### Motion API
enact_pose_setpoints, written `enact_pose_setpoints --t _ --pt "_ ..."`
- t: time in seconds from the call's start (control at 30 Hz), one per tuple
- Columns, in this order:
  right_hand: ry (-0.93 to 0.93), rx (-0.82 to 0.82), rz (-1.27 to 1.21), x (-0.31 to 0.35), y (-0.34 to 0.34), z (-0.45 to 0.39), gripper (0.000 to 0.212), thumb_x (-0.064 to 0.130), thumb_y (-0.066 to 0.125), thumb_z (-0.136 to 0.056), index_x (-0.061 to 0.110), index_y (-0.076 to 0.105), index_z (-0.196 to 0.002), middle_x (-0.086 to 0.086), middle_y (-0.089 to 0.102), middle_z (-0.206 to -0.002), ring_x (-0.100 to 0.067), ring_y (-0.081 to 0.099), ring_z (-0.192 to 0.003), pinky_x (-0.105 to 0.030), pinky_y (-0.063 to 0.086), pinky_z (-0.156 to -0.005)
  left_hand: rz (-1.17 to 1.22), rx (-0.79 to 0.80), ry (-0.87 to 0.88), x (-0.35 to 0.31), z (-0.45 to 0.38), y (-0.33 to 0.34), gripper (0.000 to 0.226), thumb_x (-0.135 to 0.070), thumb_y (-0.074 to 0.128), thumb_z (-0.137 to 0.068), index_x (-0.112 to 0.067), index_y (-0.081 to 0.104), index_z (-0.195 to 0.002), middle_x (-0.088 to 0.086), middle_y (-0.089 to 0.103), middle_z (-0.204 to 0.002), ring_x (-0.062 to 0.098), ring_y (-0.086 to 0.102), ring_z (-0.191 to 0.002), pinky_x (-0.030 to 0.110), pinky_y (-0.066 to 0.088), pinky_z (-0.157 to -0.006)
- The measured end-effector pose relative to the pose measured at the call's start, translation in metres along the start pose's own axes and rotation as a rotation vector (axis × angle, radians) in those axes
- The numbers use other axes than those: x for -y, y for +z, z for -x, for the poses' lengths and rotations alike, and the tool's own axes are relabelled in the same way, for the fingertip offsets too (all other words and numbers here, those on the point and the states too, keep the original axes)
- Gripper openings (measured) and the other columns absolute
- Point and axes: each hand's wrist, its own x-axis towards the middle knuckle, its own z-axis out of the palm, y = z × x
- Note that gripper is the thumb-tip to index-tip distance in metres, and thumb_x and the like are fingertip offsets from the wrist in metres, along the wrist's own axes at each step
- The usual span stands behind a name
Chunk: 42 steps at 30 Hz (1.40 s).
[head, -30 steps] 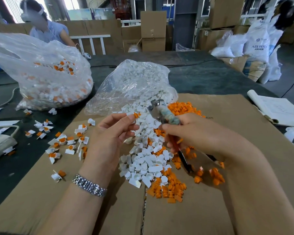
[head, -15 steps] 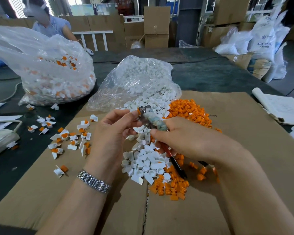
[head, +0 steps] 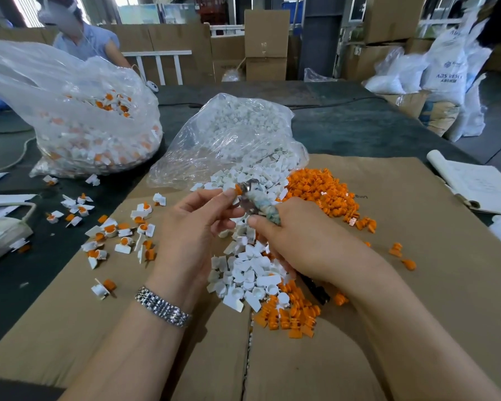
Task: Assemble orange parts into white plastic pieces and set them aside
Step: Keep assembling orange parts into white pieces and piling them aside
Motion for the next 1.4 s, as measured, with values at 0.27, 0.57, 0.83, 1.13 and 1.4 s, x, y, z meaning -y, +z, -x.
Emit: enact_pose_setpoints --t 0.27,0.57,0.83,1.13,1.4 --pt "0.057 -0.090 -0.166 -0.022 -0.029 -0.002 0.062 0.067 0.042 -0.094 0.009 0.063 -0.092 -0.011 0.067 -0.071 -0.018 0.063 -0.059 -0.030 0.049 -0.058 -0.540 -0.401 0.309 -0.012 -0.018 -0.037 0.010 -0.021 0.066 -0.099 -0.021 0.077 -0.098 -0.001 0.075 -0.089 0.009 0.067 -0.076 0.026 0.052 -0.069" --pt "0.309 -0.295 0.394 -0.055 -0.010 -0.029 0.060 0.065 0.046 -0.094 0.012 0.053 -0.122 -0.016 0.053 -0.127 -0.036 0.051 -0.119 -0.053 0.044 -0.098 -1.226 -0.054 0.423 0.003 -0.018 -0.026 0.014 -0.024 0.071 -0.093 -0.029 0.073 -0.106 -0.010 0.065 -0.100 0.002 0.058 -0.081 0.021 0.048 -0.068" --pt "0.297 -0.261 0.567 -0.054 0.006 -0.034 0.070 0.069 0.049 -0.090 0.011 0.051 -0.129 -0.017 0.048 -0.136 -0.037 0.043 -0.128 -0.057 0.036 -0.103 -1.500 0.068 0.413 0.017 -0.020 -0.024 0.006 -0.024 0.070 -0.095 -0.028 0.072 -0.099 -0.010 0.061 -0.097 0.008 0.052 -0.081 0.018 0.033 -0.062" --pt "0.255 -0.375 0.456 -0.073 -0.016 -0.035 0.027 -0.001 0.050 -0.095 0.011 0.068 -0.110 -0.010 0.062 -0.109 -0.026 0.058 -0.101 -0.034 0.047 -0.079 -1.321 -0.023 0.394 0.011 -0.017 -0.024 0.011 -0.026 0.069 -0.095 -0.031 0.069 -0.104 -0.013 0.062 -0.095 0.000 0.056 -0.078 0.024 0.048 -0.065" --pt "0.278 -0.307 0.328 -0.081 -0.023 -0.039 0.034 -0.006 0.050 -0.092 0.013 0.072 -0.110 -0.011 0.067 -0.109 -0.027 0.063 -0.095 -0.035 0.053 -0.081 -1.201 -0.036 0.346 0.006 -0.013 -0.016 0.008 -0.031 0.068 -0.096 -0.033 0.071 -0.104 -0.014 0.067 -0.098 0.005 0.062 -0.086 0.040 0.059 -0.077"
